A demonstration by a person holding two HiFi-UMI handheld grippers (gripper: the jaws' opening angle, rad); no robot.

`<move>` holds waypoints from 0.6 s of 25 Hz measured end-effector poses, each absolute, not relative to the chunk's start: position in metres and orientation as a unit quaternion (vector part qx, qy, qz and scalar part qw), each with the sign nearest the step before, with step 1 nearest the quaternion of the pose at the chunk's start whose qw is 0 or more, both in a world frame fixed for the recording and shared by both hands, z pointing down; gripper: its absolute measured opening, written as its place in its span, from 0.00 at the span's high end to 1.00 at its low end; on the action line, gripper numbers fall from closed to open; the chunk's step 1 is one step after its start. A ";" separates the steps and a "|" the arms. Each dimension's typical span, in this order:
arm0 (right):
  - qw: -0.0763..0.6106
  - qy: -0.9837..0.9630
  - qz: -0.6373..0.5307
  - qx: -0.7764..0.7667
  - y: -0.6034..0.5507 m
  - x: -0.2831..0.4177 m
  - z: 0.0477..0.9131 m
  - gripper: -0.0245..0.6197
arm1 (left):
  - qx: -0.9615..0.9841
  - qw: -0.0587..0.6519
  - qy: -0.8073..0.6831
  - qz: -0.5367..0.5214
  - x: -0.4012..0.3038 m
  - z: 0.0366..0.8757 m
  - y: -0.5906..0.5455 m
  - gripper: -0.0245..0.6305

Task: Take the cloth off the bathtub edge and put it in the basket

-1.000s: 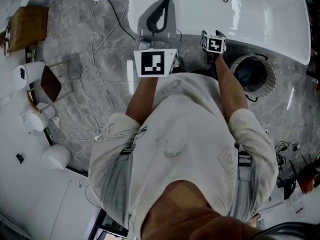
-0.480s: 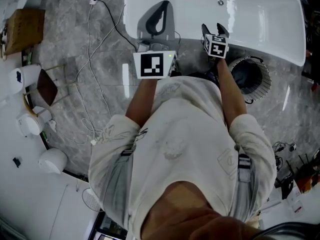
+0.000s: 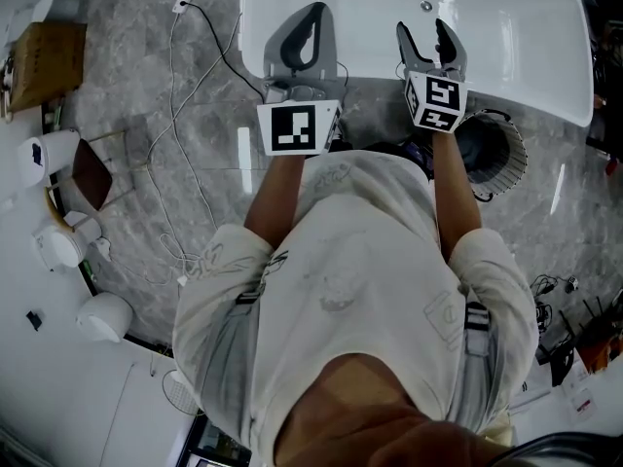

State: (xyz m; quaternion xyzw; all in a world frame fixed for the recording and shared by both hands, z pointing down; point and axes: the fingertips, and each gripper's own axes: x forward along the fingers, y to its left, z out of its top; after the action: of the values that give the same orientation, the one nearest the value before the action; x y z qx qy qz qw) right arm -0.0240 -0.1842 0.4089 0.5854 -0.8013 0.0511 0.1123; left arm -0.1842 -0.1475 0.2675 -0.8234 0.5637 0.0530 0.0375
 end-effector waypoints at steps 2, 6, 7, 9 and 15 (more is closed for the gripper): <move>0.098 -0.805 0.021 0.585 -0.181 -0.026 0.379 0.51 | -0.822 0.035 0.566 0.055 -0.187 0.266 -0.147 0.96; 0.055 -0.810 -0.038 0.582 -0.170 -0.032 0.309 0.51 | -0.822 0.040 0.565 0.051 -0.196 0.262 -0.145 0.96; 0.044 -0.811 -0.052 0.581 -0.169 -0.032 0.293 0.51 | -0.822 0.045 0.566 0.051 -0.198 0.260 -0.146 0.96; 0.025 -0.809 -0.076 0.582 -0.163 -0.029 0.266 0.51 | -0.821 0.048 0.567 0.051 -0.200 0.259 -0.145 0.96; 0.003 -0.797 -0.162 0.582 -0.138 -0.026 0.203 0.51 | -0.821 0.045 0.567 0.052 -0.200 0.261 -0.143 0.96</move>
State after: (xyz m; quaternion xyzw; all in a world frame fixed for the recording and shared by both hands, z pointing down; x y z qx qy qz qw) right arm -0.0256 -0.1375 0.2033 0.5818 -0.7971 -0.1618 0.0035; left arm -0.1999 -0.1432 0.2606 -0.8208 0.5670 0.0525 0.0449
